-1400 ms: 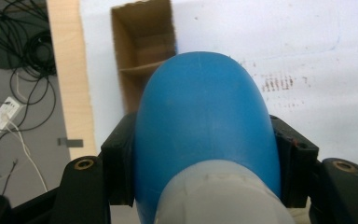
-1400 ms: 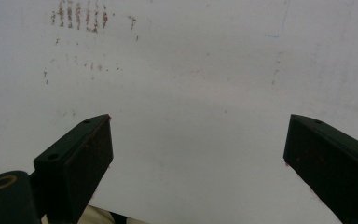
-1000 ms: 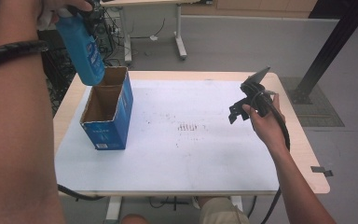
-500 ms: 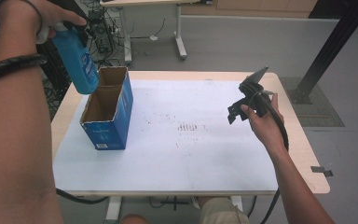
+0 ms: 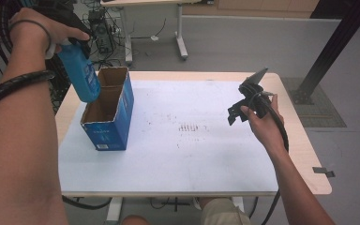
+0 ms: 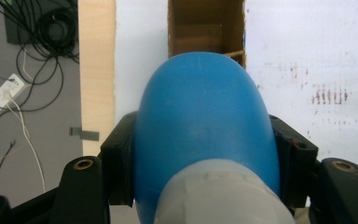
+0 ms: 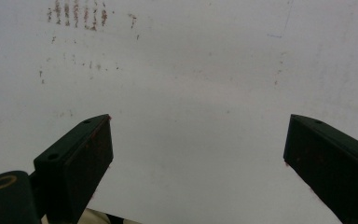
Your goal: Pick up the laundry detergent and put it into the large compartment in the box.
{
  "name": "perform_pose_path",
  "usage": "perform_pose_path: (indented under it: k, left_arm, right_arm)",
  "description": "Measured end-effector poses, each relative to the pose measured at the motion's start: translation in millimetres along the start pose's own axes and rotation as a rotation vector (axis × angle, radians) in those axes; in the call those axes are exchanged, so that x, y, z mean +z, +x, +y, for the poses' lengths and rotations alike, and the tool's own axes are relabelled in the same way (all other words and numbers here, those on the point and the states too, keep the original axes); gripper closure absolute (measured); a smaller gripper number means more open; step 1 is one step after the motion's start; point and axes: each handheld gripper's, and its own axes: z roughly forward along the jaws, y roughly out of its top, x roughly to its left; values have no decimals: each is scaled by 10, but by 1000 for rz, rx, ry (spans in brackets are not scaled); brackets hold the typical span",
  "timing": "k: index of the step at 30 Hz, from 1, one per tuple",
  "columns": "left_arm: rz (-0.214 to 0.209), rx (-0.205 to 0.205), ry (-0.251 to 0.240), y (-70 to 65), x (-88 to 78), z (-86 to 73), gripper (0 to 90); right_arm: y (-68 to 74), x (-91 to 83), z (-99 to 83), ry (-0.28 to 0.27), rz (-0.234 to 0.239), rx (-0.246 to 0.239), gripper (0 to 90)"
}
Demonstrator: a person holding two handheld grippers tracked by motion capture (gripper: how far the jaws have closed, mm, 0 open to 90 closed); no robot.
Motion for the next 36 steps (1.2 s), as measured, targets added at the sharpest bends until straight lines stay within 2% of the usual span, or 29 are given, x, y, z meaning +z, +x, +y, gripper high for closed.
perform_pose_path:
  k: [13, 19, 36]
  left_arm:
    - [-14, 19, 25, -36, 282, 7, 379]
    - [-20, 23, 22, -45, 425, 0, 379]
    - [-24, 42, 63, -93, 836, 30, 379]
  right_arm:
    - [13, 14, -9, 1, 3, -10, 81]
    - [-14, 33, -11, 5, 5, -4, 81]
    - [-43, 42, -25, 2, 10, -2, 81]
